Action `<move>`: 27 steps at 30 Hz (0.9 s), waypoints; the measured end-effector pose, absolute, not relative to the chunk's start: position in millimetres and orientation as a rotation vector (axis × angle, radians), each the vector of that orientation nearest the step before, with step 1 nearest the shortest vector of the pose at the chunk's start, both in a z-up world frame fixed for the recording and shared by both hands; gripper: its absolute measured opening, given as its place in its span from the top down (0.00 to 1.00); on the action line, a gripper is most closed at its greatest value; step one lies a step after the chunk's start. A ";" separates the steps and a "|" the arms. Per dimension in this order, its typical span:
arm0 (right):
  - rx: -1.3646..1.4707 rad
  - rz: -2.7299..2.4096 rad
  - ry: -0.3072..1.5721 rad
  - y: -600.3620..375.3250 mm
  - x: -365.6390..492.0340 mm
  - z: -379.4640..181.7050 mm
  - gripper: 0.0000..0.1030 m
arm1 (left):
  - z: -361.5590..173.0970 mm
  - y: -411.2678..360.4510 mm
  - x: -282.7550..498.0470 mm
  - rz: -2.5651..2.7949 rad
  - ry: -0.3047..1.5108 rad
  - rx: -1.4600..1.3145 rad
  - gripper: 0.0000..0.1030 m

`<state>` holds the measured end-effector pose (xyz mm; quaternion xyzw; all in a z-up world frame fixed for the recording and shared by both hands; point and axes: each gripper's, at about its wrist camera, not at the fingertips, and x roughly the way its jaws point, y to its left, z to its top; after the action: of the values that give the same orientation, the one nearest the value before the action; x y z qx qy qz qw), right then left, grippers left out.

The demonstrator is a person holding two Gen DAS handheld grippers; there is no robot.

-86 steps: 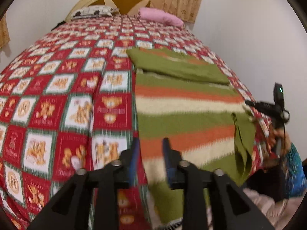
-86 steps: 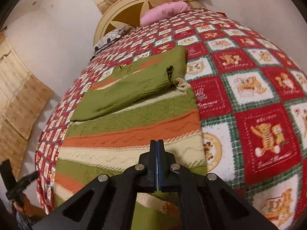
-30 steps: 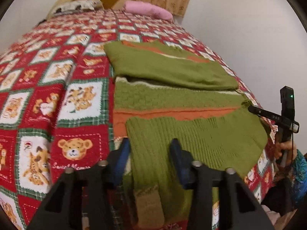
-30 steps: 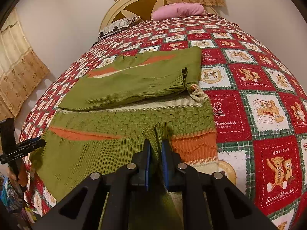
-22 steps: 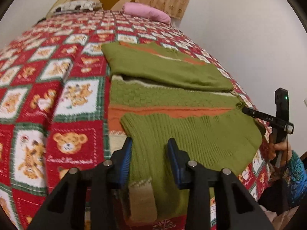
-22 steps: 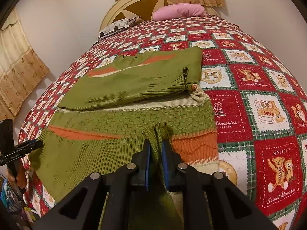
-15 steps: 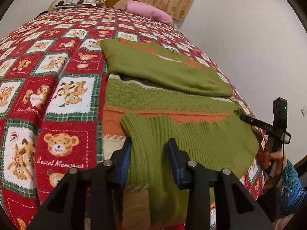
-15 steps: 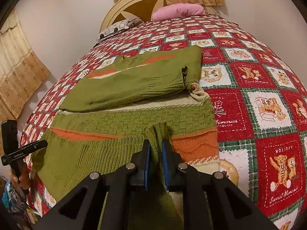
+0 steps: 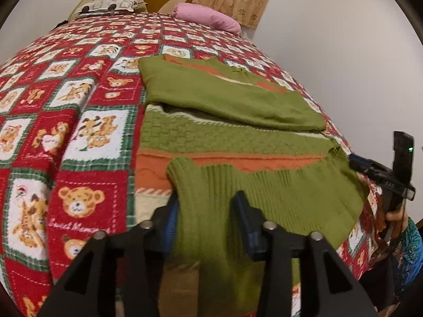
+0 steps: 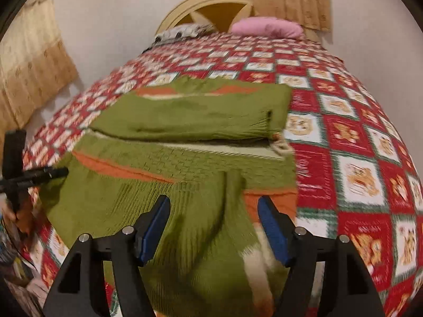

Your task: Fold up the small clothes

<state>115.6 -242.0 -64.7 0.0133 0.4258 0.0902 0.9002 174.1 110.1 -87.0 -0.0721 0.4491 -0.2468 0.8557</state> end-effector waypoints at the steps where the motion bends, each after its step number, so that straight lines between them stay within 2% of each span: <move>1: -0.002 0.179 0.918 -236.8 122.9 -72.2 0.33 | -87.5 109.8 174.4 -0.520 0.943 -0.163 0.50; 3: -0.071 0.165 0.946 -227.2 127.1 -82.8 0.38 | -87.5 109.5 172.8 -0.509 0.934 -0.175 0.52; 4: -0.098 0.180 0.933 -222.1 124.4 -81.5 0.54 | -87.0 108.9 170.8 -0.499 0.930 -0.165 0.63; 5: -0.096 0.204 0.937 -218.9 121.9 -79.7 0.73 | -86.8 108.4 168.4 -0.486 0.929 -0.146 0.89; 6: -0.088 0.209 0.943 -217.3 119.6 -76.2 0.82 | -87.2 108.3 166.6 -0.494 0.937 -0.145 0.90; 7: -0.089 0.199 0.943 -216.2 116.8 -71.7 0.85 | -86.1 109.7 164.9 -0.496 0.937 -0.153 0.90; 17: 0.009 0.168 0.736 -213.2 102.1 -7.9 0.86 | -49.6 110.9 178.7 -0.470 0.864 -0.180 0.90; 27: 0.044 0.031 0.646 -213.1 130.1 9.0 0.86 | -29.9 114.4 222.6 -0.400 0.840 -0.228 0.90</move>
<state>130.1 -213.1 9.0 0.0217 0.3174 0.0155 0.9479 222.6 114.4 -29.9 -0.1098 0.4040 -0.1923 0.8876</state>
